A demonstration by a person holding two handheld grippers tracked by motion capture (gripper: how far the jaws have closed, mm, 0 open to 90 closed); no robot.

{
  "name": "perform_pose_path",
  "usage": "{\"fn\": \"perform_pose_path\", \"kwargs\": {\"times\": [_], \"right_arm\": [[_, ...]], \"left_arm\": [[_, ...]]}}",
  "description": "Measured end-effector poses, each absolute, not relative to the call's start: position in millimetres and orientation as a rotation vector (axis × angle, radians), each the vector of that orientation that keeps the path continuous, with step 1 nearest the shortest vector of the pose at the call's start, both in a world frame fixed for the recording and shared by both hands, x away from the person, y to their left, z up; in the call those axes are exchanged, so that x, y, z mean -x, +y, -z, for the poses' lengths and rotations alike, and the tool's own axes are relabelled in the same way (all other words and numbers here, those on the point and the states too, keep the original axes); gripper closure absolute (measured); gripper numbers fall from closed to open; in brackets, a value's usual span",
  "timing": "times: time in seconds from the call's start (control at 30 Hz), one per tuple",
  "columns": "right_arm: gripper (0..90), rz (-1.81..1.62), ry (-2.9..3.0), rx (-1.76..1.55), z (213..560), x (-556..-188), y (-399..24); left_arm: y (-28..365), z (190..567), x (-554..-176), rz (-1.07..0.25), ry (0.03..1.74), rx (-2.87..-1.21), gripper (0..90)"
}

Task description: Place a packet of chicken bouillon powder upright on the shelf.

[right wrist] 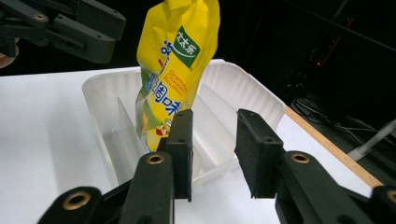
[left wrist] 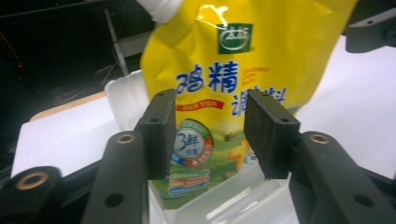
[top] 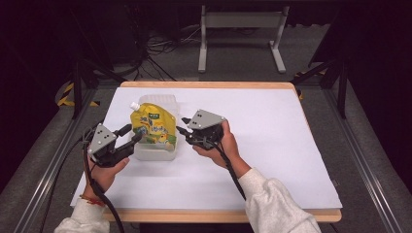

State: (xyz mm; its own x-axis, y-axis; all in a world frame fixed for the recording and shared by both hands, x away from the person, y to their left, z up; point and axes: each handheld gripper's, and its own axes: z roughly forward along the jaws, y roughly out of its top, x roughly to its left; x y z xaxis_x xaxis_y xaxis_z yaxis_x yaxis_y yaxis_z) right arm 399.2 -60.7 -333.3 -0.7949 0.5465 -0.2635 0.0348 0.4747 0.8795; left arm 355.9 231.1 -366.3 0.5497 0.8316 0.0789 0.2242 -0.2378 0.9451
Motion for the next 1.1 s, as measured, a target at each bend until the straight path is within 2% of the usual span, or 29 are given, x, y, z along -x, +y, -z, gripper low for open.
{"fn": "perform_pose_path", "kwargs": {"times": [0.13, 0.27, 0.4, 1.1], "right_arm": [[64.2, -1.27, 2.206, -0.474, 333.5, -397.1, -64.3], [62.4, -1.231, 2.217, -0.465, 335.6, -395.5, -69.6], [57.6, -1.208, 2.237, -0.478, 337.9, -395.9, -77.8], [51.4, -1.073, 2.24, -0.489, 347.1, -387.6, -131.0]], "left_arm": [[224.8, 367.7, -352.1, -0.738, 0.857, -1.784, 49.2], [216.9, 369.9, -347.3, -0.741, 0.847, -1.803, 42.5], [206.7, 372.4, -340.0, -0.726, 0.824, -1.825, 38.6], [175.8, 391.4, -319.1, -0.692, 0.743, -1.944, 28.6]]}}
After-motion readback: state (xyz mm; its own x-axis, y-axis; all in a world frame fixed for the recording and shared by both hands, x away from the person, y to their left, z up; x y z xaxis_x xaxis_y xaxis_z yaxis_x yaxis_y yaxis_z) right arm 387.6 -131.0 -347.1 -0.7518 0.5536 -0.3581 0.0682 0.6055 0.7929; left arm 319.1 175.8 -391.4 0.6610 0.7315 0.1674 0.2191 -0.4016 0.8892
